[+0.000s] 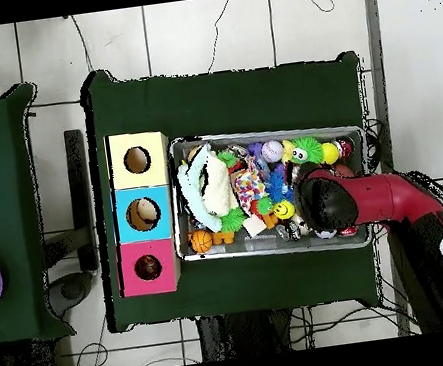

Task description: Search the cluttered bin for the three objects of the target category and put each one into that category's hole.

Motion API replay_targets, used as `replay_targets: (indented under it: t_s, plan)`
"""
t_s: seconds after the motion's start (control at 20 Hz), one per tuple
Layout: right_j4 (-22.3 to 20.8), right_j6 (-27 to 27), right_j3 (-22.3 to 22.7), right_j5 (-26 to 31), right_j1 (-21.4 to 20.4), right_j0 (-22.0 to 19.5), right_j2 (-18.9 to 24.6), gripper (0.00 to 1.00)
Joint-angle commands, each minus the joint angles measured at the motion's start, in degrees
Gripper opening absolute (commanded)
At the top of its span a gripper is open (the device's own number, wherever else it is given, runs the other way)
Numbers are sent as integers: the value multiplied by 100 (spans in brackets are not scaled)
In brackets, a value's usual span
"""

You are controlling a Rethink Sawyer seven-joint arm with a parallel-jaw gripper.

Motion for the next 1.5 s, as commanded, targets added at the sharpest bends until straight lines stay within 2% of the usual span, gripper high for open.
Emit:
replay_targets:
  t_s: [0.05,0.6,0.75,1.1,1.25,1.5]
  plan:
    - [-371,-326,-419,-235,291,-26,191,100]
    - [-796,-32,-1180,-829,758,140,-89,100]
    - [-897,63,-1373,-875,859,249,-324,100]
    - [-936,-27,-1416,-1107,1259,49,-129,100]
    - [-853,-101,-1454,-764,1445,72,-232,100]
    - [-578,-358,-1303,124,1484,72,-296,100]
